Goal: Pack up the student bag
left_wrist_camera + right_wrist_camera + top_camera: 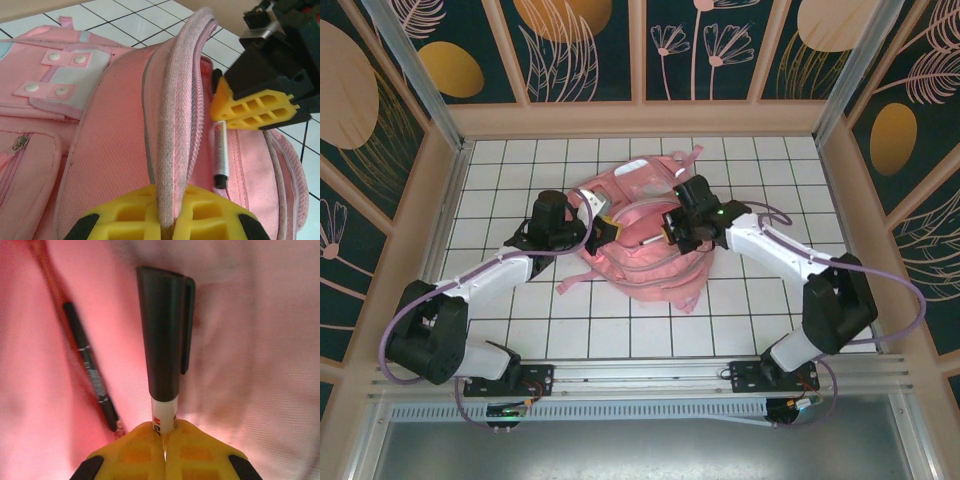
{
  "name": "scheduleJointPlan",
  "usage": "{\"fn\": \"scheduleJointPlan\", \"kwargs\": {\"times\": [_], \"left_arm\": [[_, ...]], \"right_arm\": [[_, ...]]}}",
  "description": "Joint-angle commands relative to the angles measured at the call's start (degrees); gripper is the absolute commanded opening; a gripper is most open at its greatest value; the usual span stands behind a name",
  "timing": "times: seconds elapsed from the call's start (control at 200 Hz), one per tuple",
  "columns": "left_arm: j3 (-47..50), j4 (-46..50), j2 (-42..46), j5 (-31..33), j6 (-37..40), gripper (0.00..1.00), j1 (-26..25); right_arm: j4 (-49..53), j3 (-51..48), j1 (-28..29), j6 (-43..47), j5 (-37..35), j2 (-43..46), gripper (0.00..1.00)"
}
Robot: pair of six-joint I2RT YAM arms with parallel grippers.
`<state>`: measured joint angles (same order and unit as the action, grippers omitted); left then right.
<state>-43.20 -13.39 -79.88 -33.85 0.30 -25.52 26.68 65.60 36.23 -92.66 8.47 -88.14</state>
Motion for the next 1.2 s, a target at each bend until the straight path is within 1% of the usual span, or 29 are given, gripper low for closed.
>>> {"fn": "scheduleJointPlan", "kwargs": {"times": [0.0, 0.14, 0.17, 0.225, 0.265, 0.37, 0.44, 0.5, 0.616, 0.691, 0.736, 0.751, 0.781, 0.871, 0.886, 0.936, 0.966, 0.991, 1.021, 1.061, 1.091, 1.131, 1.156, 1.191], "left_arm": [[-2.49, -3.13, 1.49, -3.77, -2.18, 0.0, -0.19], [-1.87, -3.11, 1.84, -3.36, -2.27, 0.0, -0.16], [-1.69, -3.2, 2.01, -3.17, -2.24, 0.0, -0.17], [-1.54, -3.4, 2.34, -2.91, -2.36, 0.0, -0.23], [-1.47, -3.44, 2.63, -2.84, -2.45, 0.0, -0.21], [-1.6, -3.57, 3.31, -2.22, -2.59, 0.0, -0.21], [-1.45, -3.65, 3.74, -2.15, -2.53, 0.0, -0.17], [-1.19, -3.66, 3.94, -2.15, -2.11, 0.0, -0.23], [-0.38, -3.92, 3.94, -2.98, -0.37, 0.0, -0.23], [-0.01, -3.84, 3.85, -3.71, 3.35, 0.0, -0.2], [0.59, -4.28, 4.17, -3.07, 5.59, 0.0, -0.15], [0.92, -4.73, 4.38, -2.91, 6.22, 0.0, -0.25], [1.45, -5.77, 4.72, -3.36, 7.32, 0.0, -0.31], [3.25, -9.11, 5.11, -9.15, 11.6, 0.0, -0.52], [3.39, -9.27, 5.03, -10.37, 12.6, 0.02, -0.7], [3.39, -8.16, 4.14, -13.69, 17.03, 0.18, -1.01], [2.94, -5.93, 3.21, -15.46, 20.6, 0.29, -1.11], [1.98, -2.19, 2.41, -16.19, 24.75, 0.37, -1.11], [0.25, 3.89, 1.34, -15.96, 30.91, 0.42, -1.14], [-2.66, 11.17, -0.16, -14.27, 37.37, 0.46, -1.1], [-5.0, 15.92, -1.26, -12.24, 40.8, 0.48, -1.03], [-8.26, 21.68, -2.59, -9.92, 45.81, 0.51, -1.03], [-10.13, 26.28, -3.38, -8.51, 49.85, 0.52, -1.0], [-12.11, 32.53, -4.54, -5.8, 55.06, 0.52, -1.02]], "right_arm": [[-3.43, 2.96, 0.38, 0.64, -0.62, -1.08, 0.0], [-5.33, 5.0, 0.49, 0.91, 0.29, -4.0, 0.0], [-6.2, 5.1, 0.55, 1.27, 0.51, -4.68, 0.08], [-7.53, 5.07, 0.51, 1.75, 1.77, -5.7, 0.31], [-9.33, 4.24, 0.44, 2.39, 3.15, -5.8, 0.41], [-12.1, 1.21, 0.54, 3.95, 2.05, -2.84, 0.56], [-10.2, -0.11, 0.12, 7.32, 0.63, 0.19, 0.61], [-7.25, -1.78, -0.9, 10.85, -0.08, 3.11, 0.61], [-2.03, -7.01, -3.05, 18.7, -1.22, 9.24, 0.59], [1.21, -10.31, -4.54, 24.69, -3.04, 12.4, 0.58], [-0.14, -12.49, -4.59, 30.2, -2.26, 13.47, 0.58], [-0.74, -13.15, -6.19, 31.99, -1.75, 13.56, 0.58], [-1.65, -14.22, -7.22, 34.43, -0.86, 13.43, 0.58], [-6.87, -15.74, -9.72, 41.29, 4.51, 10.67, 0.58], [-7.32, -15.65, -9.91, 42.05, 4.61, 9.79, 0.58], [-8.78, -14.94, -10.37, 44.63, 5.06, 7.41, 0.57], [-10.26, -14.64, -10.97, 46.2, 6.27, 6.0, 0.56], [-11.12, -14.28, -11.52, 47.22, 7.04, 4.88, 0.56], [-11.36, -13.78, -12.25, 48.2, 7.42, 3.31, 0.54], [-11.46, -12.94, -13.27, 49.92, 7.7, 1.7, 0.5], [-11.17, -12.27, -14.04, 51.3, 7.87, 0.48, 0.47], [-10.7, -11.34, -15.06, 52.98, 8.03, -0.67, 0.39], [-10.68, -11.07, -15.79, 53.94, 8.28, -1.07, 0.34], [-11.08, -10.98, -16.74, 55.07, 9.21, -1.48, 0.32]]}}
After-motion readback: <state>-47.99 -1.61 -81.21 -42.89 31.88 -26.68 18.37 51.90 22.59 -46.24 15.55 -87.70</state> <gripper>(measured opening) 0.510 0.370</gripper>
